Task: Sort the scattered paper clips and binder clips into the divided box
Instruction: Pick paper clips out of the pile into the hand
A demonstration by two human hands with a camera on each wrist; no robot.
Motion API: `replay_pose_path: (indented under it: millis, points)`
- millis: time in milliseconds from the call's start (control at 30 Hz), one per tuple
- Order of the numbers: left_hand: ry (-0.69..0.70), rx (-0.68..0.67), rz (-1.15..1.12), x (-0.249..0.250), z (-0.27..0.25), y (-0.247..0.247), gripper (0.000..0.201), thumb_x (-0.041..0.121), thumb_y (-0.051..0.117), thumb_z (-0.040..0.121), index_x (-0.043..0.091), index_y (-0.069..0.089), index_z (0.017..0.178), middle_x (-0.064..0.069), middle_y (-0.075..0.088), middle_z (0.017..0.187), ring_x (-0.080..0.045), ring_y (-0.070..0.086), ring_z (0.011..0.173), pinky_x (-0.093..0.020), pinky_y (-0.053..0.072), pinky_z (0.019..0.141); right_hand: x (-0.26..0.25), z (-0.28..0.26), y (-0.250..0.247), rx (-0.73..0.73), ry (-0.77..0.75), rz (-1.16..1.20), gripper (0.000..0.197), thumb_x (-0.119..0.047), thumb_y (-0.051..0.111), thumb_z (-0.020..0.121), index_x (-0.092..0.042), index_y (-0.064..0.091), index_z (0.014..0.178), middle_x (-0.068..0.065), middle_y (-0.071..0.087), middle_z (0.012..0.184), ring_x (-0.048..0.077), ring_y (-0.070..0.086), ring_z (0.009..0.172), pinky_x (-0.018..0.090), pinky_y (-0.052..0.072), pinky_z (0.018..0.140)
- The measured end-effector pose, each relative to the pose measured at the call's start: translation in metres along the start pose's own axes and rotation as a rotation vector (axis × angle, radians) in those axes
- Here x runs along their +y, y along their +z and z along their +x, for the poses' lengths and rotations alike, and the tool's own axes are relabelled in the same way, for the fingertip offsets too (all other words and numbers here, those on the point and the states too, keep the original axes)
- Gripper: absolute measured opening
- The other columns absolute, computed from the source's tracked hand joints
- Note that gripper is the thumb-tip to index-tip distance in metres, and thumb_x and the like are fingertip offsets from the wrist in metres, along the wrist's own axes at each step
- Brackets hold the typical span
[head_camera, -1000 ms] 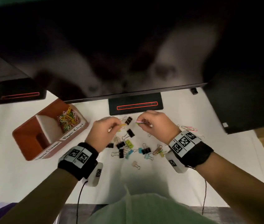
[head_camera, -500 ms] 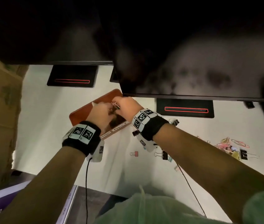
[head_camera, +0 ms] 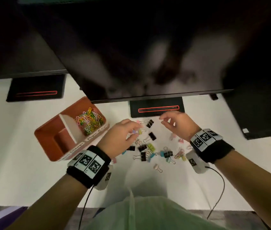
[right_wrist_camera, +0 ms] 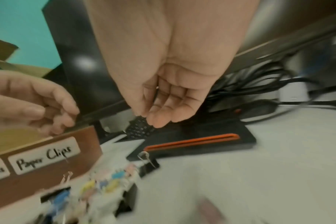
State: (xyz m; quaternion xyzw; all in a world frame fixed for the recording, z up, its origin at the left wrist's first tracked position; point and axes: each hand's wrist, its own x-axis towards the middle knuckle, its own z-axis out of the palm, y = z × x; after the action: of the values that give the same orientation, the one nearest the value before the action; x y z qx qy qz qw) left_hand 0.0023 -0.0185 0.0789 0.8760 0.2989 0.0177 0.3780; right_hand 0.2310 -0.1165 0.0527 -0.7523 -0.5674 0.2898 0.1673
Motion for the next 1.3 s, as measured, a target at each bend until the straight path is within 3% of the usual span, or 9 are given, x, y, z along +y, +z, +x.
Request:
replay_pose_path:
  millis: [133,333,433,567,667,733,967,1133,1300]
  points:
    - [0.042,-0.213,0.047,0.036,0.027,0.057,0.031,0.026,0.057,0.089,0.024,0.055,0.119,0.004,0.055,0.114,-0.008,0.051,0.098,-0.027,0.045,0.089,0.053,-0.048,-0.009,-0.098,0.140,0.020,0.019,-0.017,0.060,0.089,-0.019,0.065,0.107,-0.002,0.062,0.093,0.010,0.059,0.065,0.028,0.054,0.073]
    - [0.069,-0.347,0.214,0.059,0.049,0.133,0.038,0.034,0.062,0.084,0.025,0.054,0.119,0.003,0.052,0.116,-0.016,0.049,0.108,-0.033,0.044,0.094,0.100,-0.087,-0.008,-0.178,0.092,-0.029,0.025,-0.013,0.059,0.088,-0.020,0.063,0.111,-0.005,0.057,0.091,0.003,0.048,0.069,0.021,0.046,0.075]
    - [0.010,-0.316,0.237,0.059,0.054,0.149,0.030,0.024,0.060,0.086,0.022,0.056,0.115,0.003,0.052,0.115,-0.017,0.051,0.107,-0.033,0.045,0.094,0.120,-0.094,-0.007,-0.165,0.055,-0.003,0.027,-0.015,0.063,0.085,-0.020,0.063,0.111,-0.001,0.061,0.100,0.004,0.049,0.076,0.016,0.042,0.073]
    - [-0.078,-0.202,0.251,0.054,0.060,0.150,0.027,0.017,0.056,0.088,0.022,0.058,0.114,0.004,0.054,0.115,-0.017,0.051,0.107,-0.033,0.045,0.095,0.139,-0.098,-0.018,-0.033,0.015,0.032,0.026,-0.011,0.064,0.083,-0.021,0.068,0.107,-0.002,0.061,0.097,0.007,0.053,0.076,0.022,0.048,0.076]
    - [-0.051,-0.114,0.285,0.058,0.061,0.146,0.028,0.024,0.058,0.086,0.025,0.058,0.114,0.006,0.053,0.114,-0.016,0.048,0.107,-0.035,0.042,0.096,0.153,-0.096,-0.029,0.081,0.043,-0.015,0.024,-0.014,0.064,0.083,-0.022,0.067,0.106,0.002,0.061,0.102,0.020,0.059,0.092,0.033,0.049,0.086]
    - [-0.004,-0.116,0.325,0.069,0.061,0.148,0.030,0.032,0.058,0.086,0.028,0.056,0.116,0.008,0.052,0.116,-0.015,0.046,0.110,-0.036,0.038,0.098,0.160,-0.092,-0.036,0.087,0.127,-0.076,0.028,-0.021,0.063,0.085,-0.022,0.064,0.112,0.004,0.057,0.112,0.024,0.054,0.105,0.039,0.045,0.093]
    - [-0.031,-0.209,0.514,0.090,0.059,0.176,0.050,0.053,0.054,0.082,0.030,0.047,0.126,0.009,0.050,0.124,-0.017,0.042,0.119,-0.036,0.028,0.095,0.170,-0.073,-0.039,-0.084,0.343,-0.075,0.039,-0.030,0.061,0.086,-0.022,0.054,0.124,0.006,0.044,0.125,0.025,0.043,0.117,0.035,0.042,0.100]
    - [-0.090,-0.238,0.399,0.087,0.064,0.183,0.052,0.035,0.065,0.081,0.025,0.047,0.128,0.006,0.053,0.120,-0.016,0.049,0.114,-0.036,0.034,0.097,0.159,-0.066,-0.031,-0.169,0.263,-0.054,0.037,-0.010,0.064,0.083,-0.016,0.058,0.119,0.008,0.048,0.120,0.025,0.053,0.107,0.029,0.044,0.090]
    - [-0.091,-0.142,0.188,0.080,0.063,0.187,0.017,0.012,0.065,0.083,0.010,0.064,0.099,-0.005,0.063,0.097,-0.024,0.059,0.092,-0.035,0.048,0.082,0.156,-0.063,-0.024,-0.216,0.204,-0.061,0.034,-0.004,0.065,0.080,-0.011,0.062,0.114,0.010,0.059,0.113,0.023,0.059,0.101,0.032,0.049,0.088]
